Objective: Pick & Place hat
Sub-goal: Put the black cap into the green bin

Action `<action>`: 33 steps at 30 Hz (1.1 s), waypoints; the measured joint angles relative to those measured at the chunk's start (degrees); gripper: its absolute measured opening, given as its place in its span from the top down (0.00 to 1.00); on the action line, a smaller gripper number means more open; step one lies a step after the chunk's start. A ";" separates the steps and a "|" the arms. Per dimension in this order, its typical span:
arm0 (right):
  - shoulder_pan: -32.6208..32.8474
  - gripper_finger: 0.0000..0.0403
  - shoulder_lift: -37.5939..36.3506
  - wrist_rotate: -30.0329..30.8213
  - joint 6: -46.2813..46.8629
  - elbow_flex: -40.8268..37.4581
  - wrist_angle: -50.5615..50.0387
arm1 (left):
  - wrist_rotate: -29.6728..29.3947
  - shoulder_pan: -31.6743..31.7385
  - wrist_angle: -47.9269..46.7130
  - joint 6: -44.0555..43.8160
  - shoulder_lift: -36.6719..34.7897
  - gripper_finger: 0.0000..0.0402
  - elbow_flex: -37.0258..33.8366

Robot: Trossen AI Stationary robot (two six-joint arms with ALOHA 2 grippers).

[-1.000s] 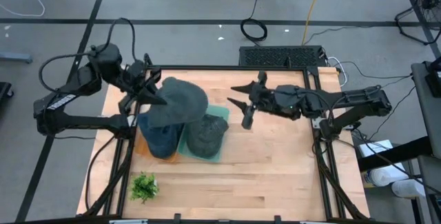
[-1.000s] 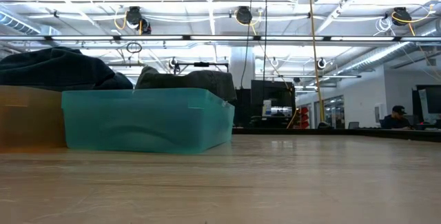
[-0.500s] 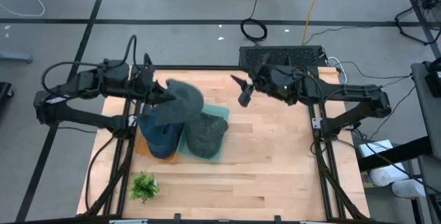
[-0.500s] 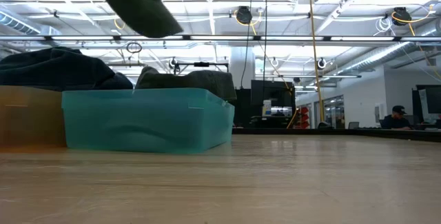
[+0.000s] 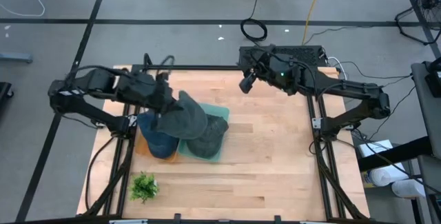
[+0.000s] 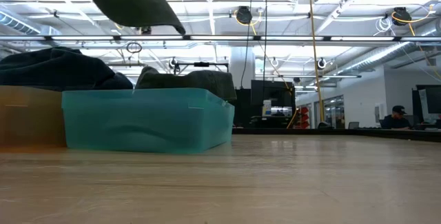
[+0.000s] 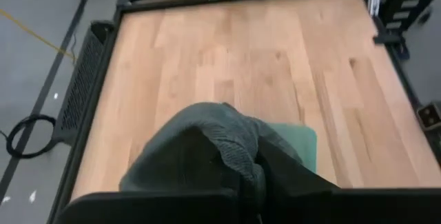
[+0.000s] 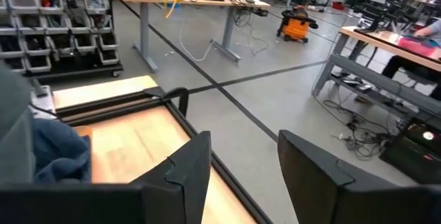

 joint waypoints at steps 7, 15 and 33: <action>-2.27 0.61 0.00 -0.11 -0.15 0.00 0.04 | -1.35 -3.79 -5.08 -0.08 6.94 0.96 5.56; -5.89 0.61 0.00 0.02 0.24 0.00 0.09 | -4.21 -7.46 -8.09 -1.68 10.78 0.96 7.12; -12.10 0.61 0.00 -9.91 -9.17 0.00 -0.02 | -10.02 -9.97 -10.81 8.62 17.63 0.96 7.14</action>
